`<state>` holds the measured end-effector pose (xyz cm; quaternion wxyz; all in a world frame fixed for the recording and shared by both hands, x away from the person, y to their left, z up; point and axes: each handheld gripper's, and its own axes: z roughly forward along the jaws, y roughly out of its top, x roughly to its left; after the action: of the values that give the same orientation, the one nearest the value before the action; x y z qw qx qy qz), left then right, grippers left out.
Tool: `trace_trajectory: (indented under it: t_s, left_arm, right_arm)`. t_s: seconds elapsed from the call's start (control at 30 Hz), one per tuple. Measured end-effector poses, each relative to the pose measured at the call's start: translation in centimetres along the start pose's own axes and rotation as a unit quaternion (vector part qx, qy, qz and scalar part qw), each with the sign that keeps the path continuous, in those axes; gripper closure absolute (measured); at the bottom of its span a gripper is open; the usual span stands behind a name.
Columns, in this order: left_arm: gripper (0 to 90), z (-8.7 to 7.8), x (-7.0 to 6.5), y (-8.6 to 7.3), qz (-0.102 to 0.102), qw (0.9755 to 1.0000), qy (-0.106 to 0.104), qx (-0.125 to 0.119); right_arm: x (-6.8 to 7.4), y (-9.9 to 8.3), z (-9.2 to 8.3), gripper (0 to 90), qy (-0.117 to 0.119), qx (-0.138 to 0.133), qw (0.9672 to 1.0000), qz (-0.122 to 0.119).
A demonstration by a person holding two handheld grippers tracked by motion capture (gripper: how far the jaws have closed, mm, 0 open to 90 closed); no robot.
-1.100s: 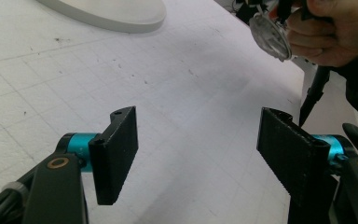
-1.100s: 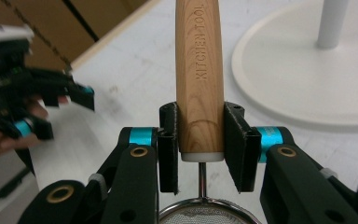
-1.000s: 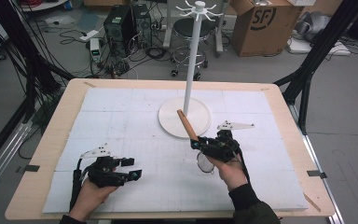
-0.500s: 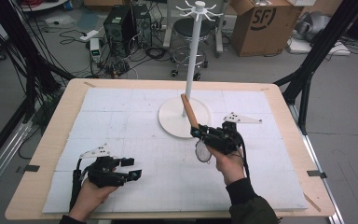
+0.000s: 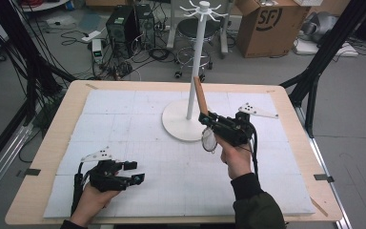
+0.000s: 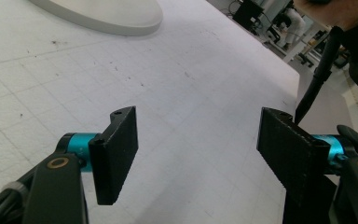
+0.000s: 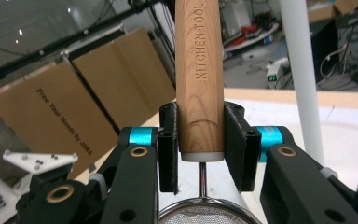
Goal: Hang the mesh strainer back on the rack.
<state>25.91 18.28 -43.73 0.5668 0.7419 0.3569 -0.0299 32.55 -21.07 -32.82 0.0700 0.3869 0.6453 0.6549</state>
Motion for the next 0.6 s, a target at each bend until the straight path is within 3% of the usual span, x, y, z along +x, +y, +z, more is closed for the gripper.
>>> trace_trajectory:
  t_s: [0.3,0.6]
  left_arm:
    - [29.7,0.0,0.0,0.0,0.0,1.0,0.0,0.0]
    - [29.7,-0.2,0.1,0.1,-0.001,1.0,0.0,-0.007]
  right_arm:
    - [0.5,1.3,-0.3,69.0,0.01,-0.052,0.9986,-0.006]
    - [1.1,2.9,-0.7,69.0,0.013,-0.103,0.9946,-0.012]
